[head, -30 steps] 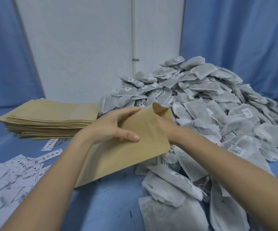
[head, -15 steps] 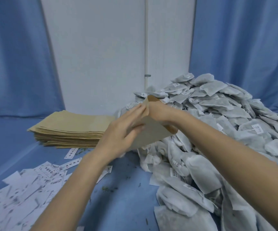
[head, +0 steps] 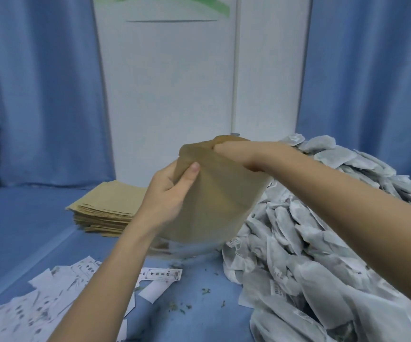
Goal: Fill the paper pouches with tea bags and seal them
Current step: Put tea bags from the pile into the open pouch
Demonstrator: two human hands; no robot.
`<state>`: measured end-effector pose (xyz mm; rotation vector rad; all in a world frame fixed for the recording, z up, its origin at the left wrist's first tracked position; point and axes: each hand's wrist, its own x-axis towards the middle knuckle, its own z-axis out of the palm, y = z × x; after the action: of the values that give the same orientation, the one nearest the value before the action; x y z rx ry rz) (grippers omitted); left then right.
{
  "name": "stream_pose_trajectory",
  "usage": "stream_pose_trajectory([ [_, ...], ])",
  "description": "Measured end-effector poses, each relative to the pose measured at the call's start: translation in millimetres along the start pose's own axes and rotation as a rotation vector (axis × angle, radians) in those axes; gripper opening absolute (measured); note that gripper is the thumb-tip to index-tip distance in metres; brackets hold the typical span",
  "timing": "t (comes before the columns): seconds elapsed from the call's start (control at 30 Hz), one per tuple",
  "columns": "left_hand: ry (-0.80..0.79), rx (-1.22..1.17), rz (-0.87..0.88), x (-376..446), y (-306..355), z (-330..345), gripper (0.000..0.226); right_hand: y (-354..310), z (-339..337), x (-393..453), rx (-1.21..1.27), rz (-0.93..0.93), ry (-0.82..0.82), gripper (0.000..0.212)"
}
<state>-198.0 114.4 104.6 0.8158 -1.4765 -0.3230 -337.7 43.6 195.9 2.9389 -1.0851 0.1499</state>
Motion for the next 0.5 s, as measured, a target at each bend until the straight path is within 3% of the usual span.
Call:
stream_pose_trajectory([
  [0.03,0.008,-0.030,0.001,1.5,-0.4,-1.3,0.015,-1.2,-0.2,4.5,-0.036,0.005,-0.025,0.018],
  [0.1,0.035,-0.073,-0.011,2.3,-3.2,-4.8,0.017,-2.9,-1.4,9.0,-0.089,0.015,-0.087,0.025],
  [0.2,0.088,-0.137,-0.086,3.8,-7.4,-10.4,0.020,-3.1,-10.3,-1.2,0.070,-0.075,-0.084,0.024],
  [0.3,0.113,-0.137,-0.115,13.1,-6.4,-14.7,0.019,6.9,-24.5,-14.0,0.271,-0.102,0.141,0.020],
  [0.43,0.169,-0.182,-0.148,30.4,-1.8,-17.0,0.017,21.8,-36.4,-27.6,0.265,-0.011,0.359,0.063],
  [0.5,0.177,-0.226,-0.166,39.0,2.0,-16.8,0.017,24.5,-41.5,-35.4,0.275,-0.059,0.418,0.064],
])
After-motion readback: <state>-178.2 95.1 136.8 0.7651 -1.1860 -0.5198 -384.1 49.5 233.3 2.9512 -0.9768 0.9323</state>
